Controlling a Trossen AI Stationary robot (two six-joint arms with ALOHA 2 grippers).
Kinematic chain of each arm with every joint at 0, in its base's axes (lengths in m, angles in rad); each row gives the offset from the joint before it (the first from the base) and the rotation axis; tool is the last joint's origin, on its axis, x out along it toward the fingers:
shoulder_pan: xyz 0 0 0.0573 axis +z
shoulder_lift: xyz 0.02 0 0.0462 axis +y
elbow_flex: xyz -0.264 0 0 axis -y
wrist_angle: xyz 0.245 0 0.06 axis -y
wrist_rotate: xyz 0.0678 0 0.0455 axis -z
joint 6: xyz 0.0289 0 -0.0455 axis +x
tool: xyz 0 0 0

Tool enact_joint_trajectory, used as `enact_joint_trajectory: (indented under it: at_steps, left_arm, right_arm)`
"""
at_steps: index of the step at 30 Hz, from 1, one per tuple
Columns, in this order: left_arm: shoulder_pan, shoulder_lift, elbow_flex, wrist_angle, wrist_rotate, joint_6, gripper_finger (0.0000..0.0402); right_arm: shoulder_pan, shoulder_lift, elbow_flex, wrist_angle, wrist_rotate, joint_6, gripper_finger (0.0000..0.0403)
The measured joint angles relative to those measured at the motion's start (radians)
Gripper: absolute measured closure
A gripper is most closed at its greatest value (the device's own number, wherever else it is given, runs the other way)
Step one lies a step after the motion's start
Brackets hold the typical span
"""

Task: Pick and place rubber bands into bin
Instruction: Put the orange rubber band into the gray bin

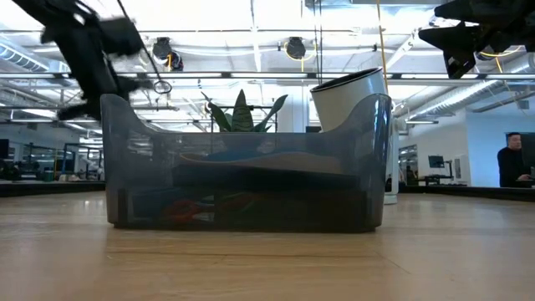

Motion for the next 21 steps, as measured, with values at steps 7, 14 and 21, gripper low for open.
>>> enact_joint_trajectory:
  at_steps: [7, 14, 21]
  left_arm:
    - [-0.039, -0.298, 0.0, 0.317, 0.197, 0.049, 0.04]
    - [-0.109, -0.441, 0.002, 0.785, 0.435, 0.063, 0.0401]
    - [-0.195, -0.427, 0.055, 0.975, 0.509, 0.065, 0.0401]
  right_arm:
    - [0.0, 0.0, 0.0, 0.017, 0.0, -0.003, 0.0227]
    - [0.0, 0.0, 0.0, 0.028, 0.001, -0.008, 0.0231]
    - [0.0, 0.0, 0.0, 0.084, 0.002, -0.057, 0.0227]
